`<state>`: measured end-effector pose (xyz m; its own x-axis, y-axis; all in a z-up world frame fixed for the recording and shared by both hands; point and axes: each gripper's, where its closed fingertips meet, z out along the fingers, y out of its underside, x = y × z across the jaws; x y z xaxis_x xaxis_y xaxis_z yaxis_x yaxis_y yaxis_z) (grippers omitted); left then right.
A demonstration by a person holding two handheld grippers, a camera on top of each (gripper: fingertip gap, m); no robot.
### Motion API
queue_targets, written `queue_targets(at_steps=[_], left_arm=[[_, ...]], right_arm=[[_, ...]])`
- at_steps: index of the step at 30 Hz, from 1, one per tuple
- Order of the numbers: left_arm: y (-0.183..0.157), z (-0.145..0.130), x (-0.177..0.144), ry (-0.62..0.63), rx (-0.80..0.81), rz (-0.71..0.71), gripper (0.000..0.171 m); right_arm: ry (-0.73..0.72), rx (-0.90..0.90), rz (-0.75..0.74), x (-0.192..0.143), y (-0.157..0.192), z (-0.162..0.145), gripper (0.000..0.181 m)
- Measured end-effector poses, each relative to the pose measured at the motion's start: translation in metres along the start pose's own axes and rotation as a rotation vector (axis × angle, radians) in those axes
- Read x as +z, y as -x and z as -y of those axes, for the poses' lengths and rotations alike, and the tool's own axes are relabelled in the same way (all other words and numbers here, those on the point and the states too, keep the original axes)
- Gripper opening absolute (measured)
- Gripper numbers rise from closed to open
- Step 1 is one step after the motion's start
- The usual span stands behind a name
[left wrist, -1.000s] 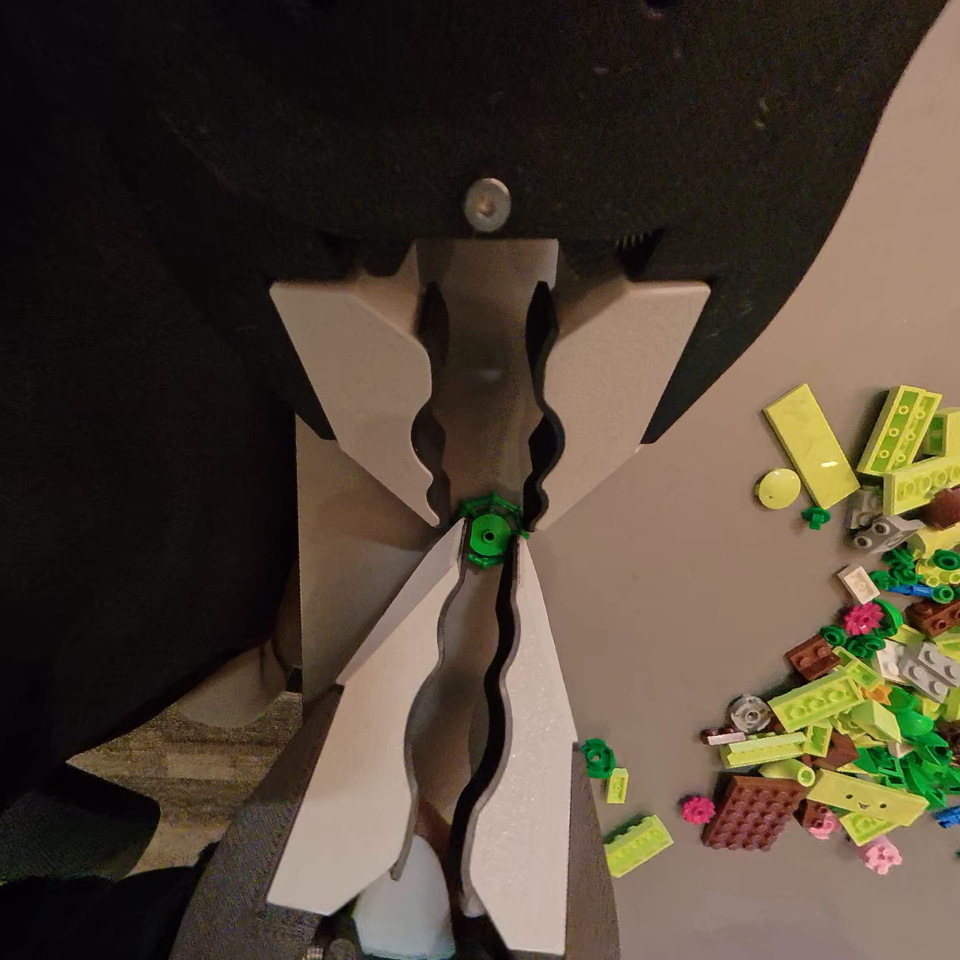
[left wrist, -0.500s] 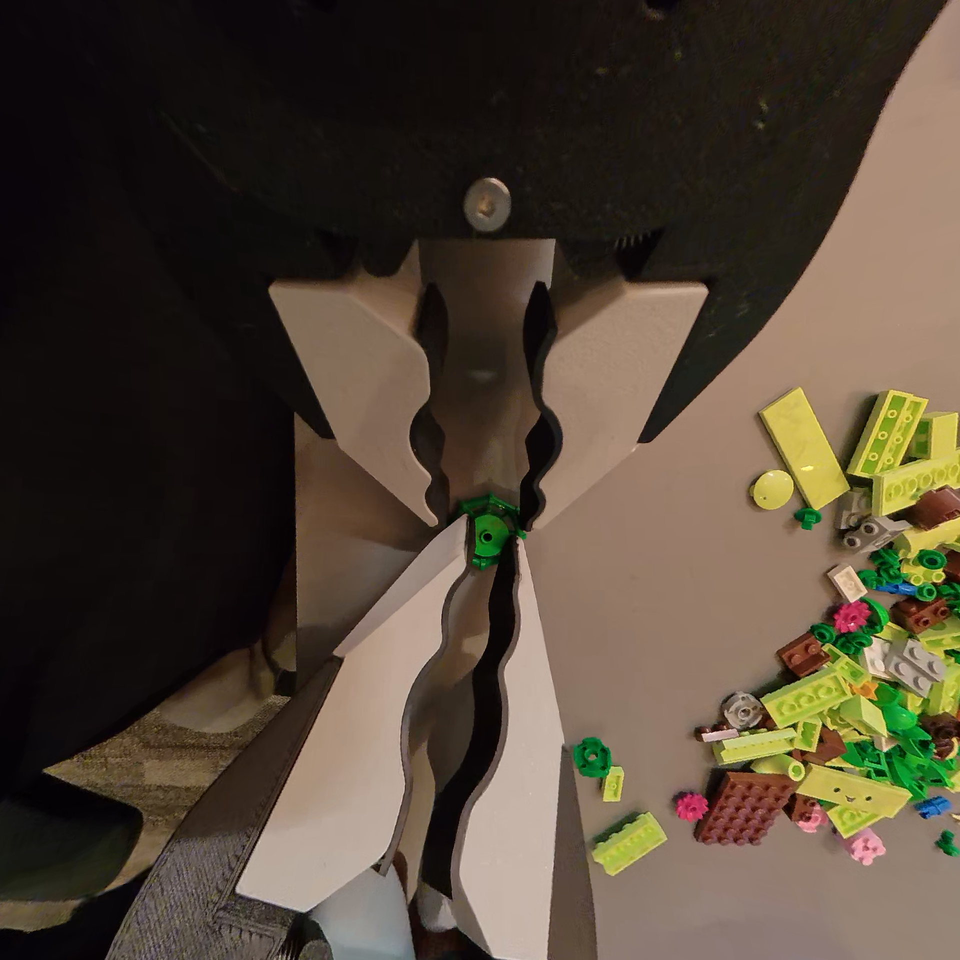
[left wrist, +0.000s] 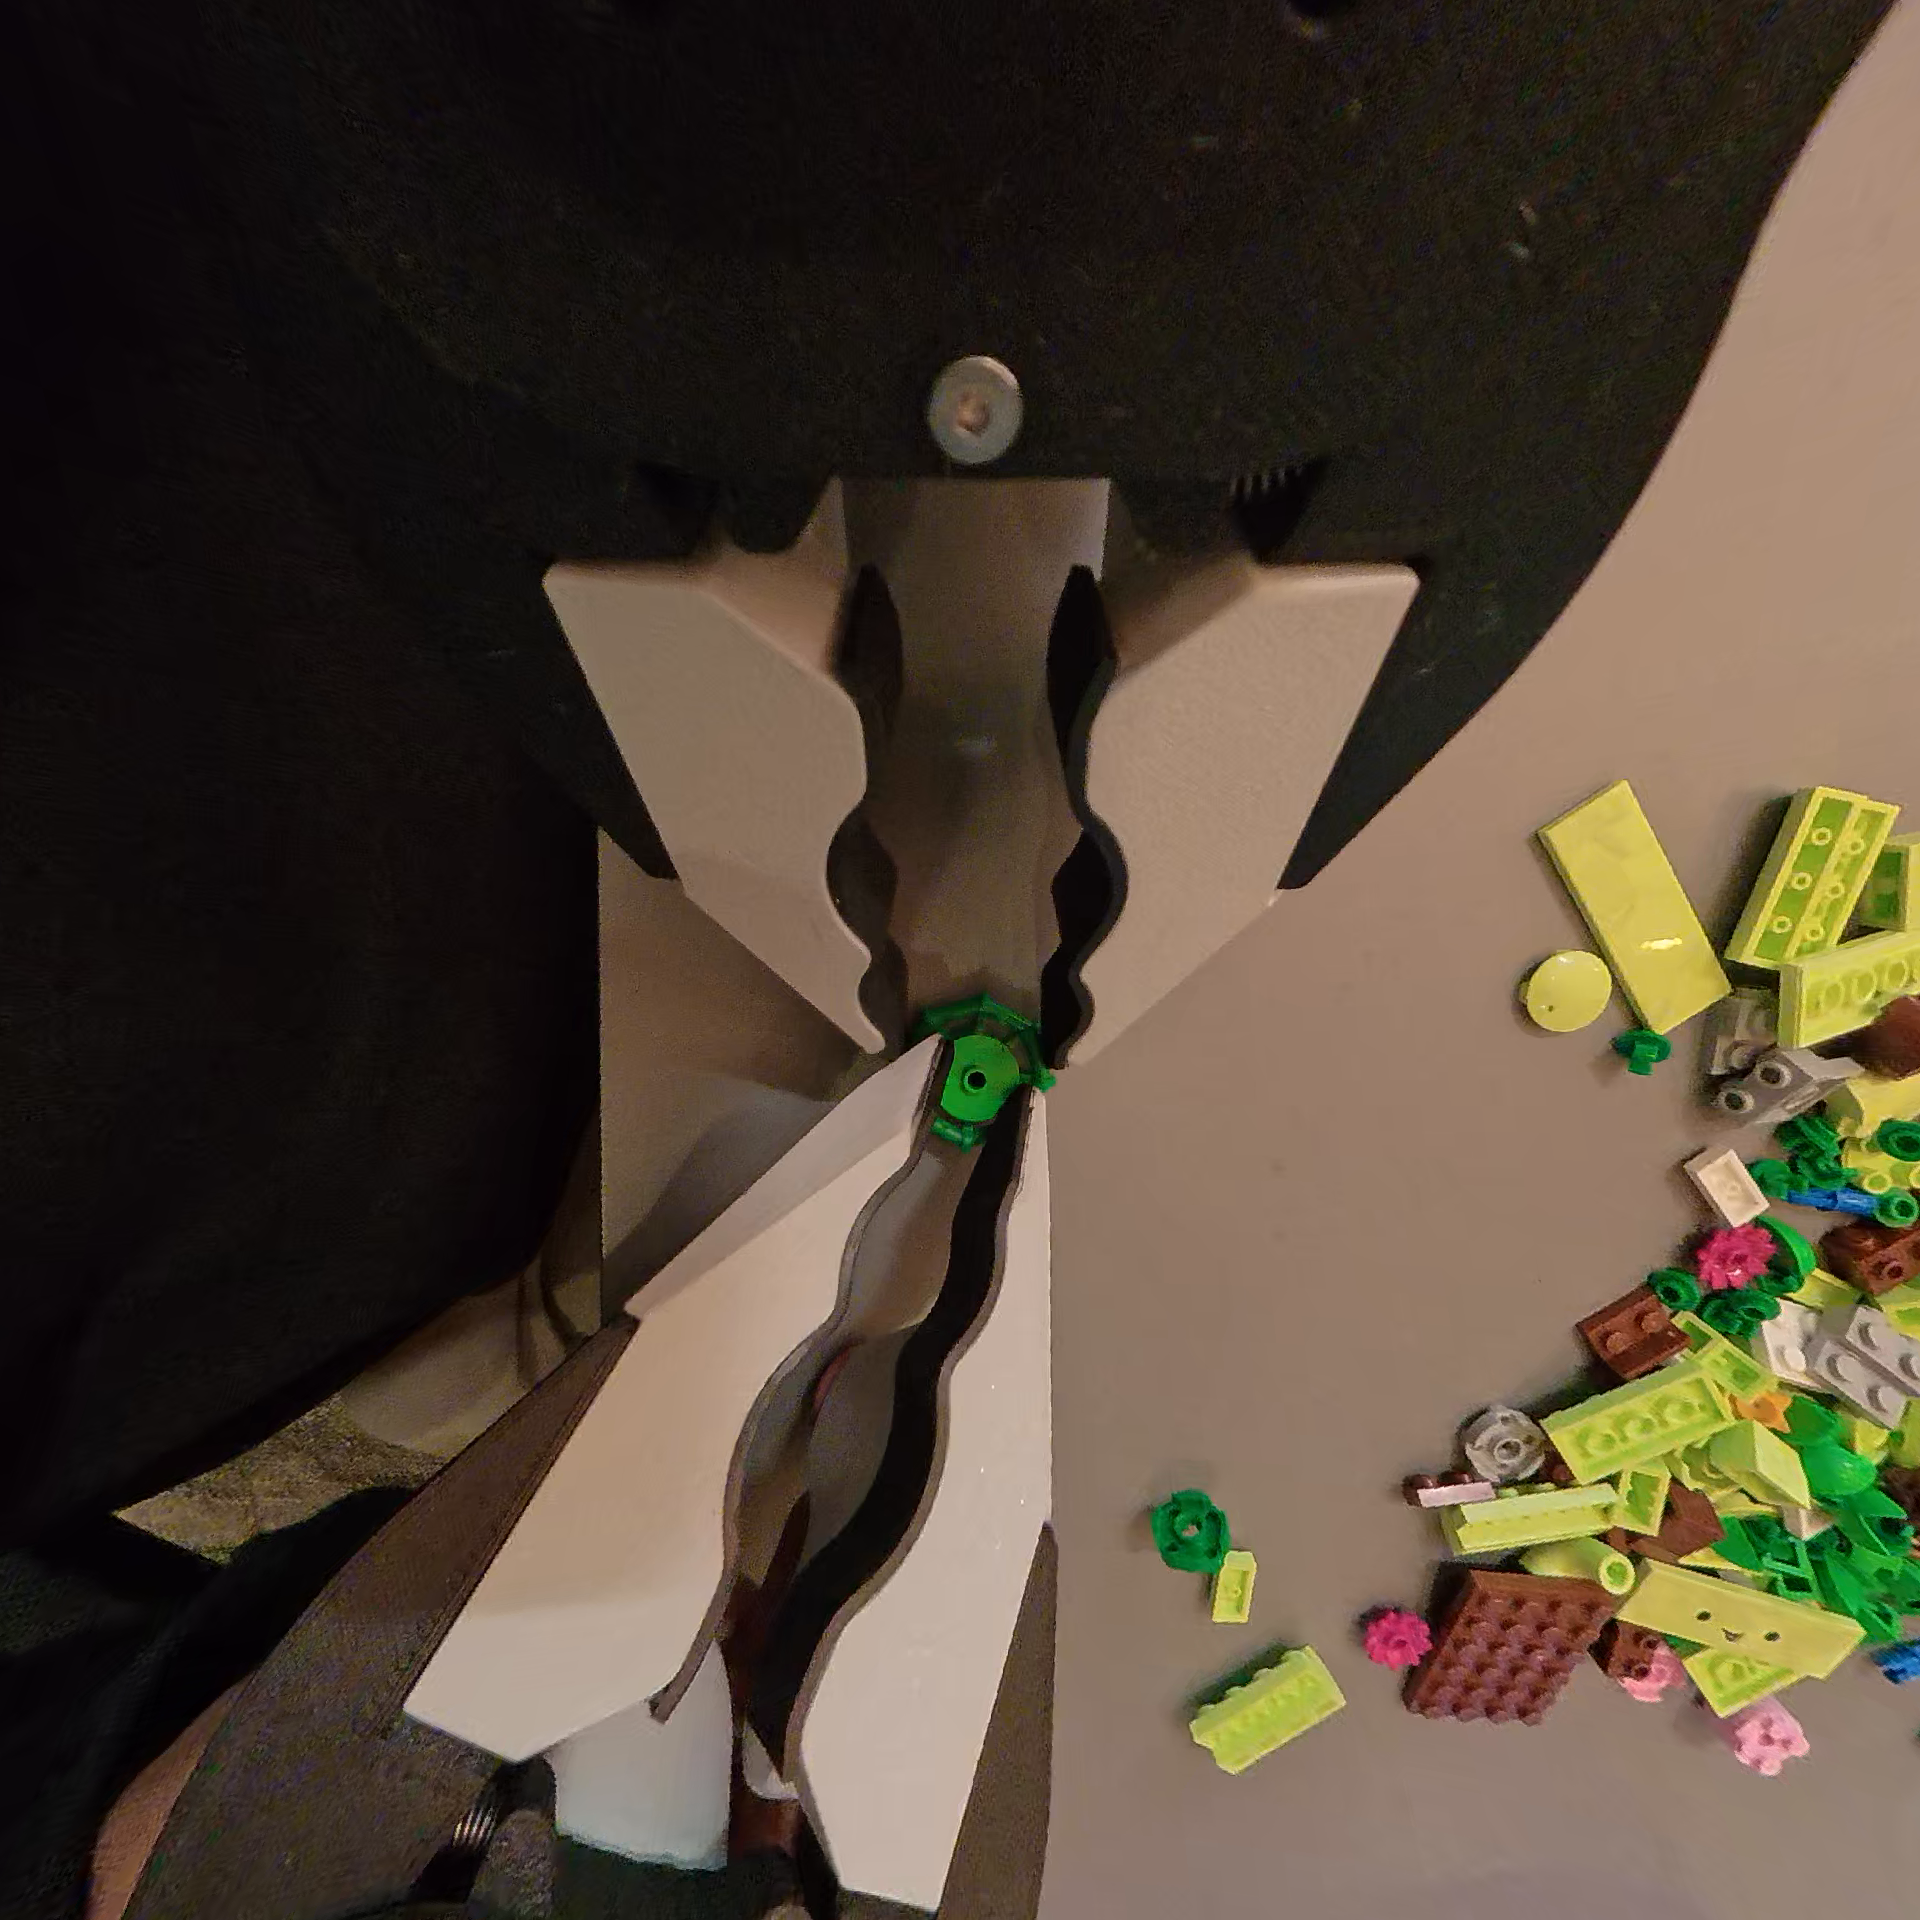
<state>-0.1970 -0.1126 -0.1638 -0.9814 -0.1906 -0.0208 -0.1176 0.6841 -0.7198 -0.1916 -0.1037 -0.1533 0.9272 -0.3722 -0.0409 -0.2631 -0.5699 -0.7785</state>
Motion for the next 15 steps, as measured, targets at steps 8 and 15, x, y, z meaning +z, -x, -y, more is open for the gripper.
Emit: queue_targets(at_steps=[8, 15], left_arm=[[0.002, -0.003, 0.001, 0.015, 0.011, 0.023, 0.021], [0.002, -0.003, 0.0, 0.016, 0.025, 0.039, 0.021]], right_arm=[[-0.179, 0.004, 0.066, -0.018, 0.008, 0.028, 0.0], [-0.088, -0.003, 0.019, -0.012, -0.012, 0.009, 0.0]])
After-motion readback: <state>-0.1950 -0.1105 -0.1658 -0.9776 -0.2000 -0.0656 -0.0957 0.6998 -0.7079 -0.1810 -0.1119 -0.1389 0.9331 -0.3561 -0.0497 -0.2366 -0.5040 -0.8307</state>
